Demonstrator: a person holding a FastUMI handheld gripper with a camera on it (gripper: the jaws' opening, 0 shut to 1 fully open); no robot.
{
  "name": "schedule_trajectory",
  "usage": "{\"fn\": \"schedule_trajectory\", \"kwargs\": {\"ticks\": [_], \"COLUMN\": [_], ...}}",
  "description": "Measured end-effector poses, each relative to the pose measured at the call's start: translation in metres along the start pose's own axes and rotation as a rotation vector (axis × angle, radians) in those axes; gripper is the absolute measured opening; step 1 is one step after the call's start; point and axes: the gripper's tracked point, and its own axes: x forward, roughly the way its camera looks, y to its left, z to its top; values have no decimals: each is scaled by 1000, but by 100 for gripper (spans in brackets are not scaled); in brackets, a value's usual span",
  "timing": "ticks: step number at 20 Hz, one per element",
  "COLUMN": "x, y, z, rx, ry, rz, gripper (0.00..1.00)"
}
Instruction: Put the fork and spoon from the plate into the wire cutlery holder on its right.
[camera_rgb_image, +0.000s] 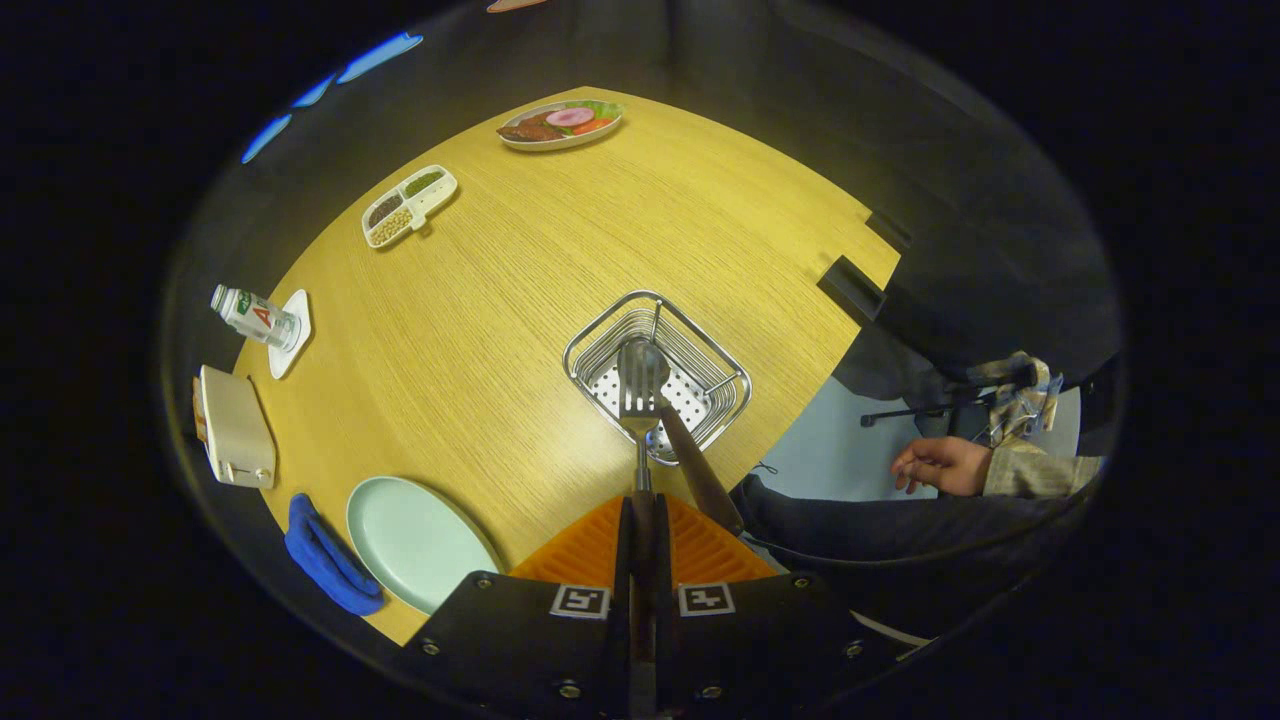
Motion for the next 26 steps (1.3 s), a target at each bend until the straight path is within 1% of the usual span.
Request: {"fn": "schedule_trajectory", "kwargs": {"ticks": [5,6,7,8,11,16,18,22,26], "x": [-7,-10,-13,-15,-19,-33,-40,-70,-119], "y": [1,1,1,1,2,12,20,30,52], "z": [12,15,17,20,27,40,51,82,119], "rx": [14,9,-1,-16,-60,-116,-142,-170,-175], "ry": [-37,-51,-64,-78,-105,-180,-242,-429,-656], "rz": [17,14,9,3,-9,2,21,40,134], "gripper": [11,23,31,33,36,36,36,36,36]}}
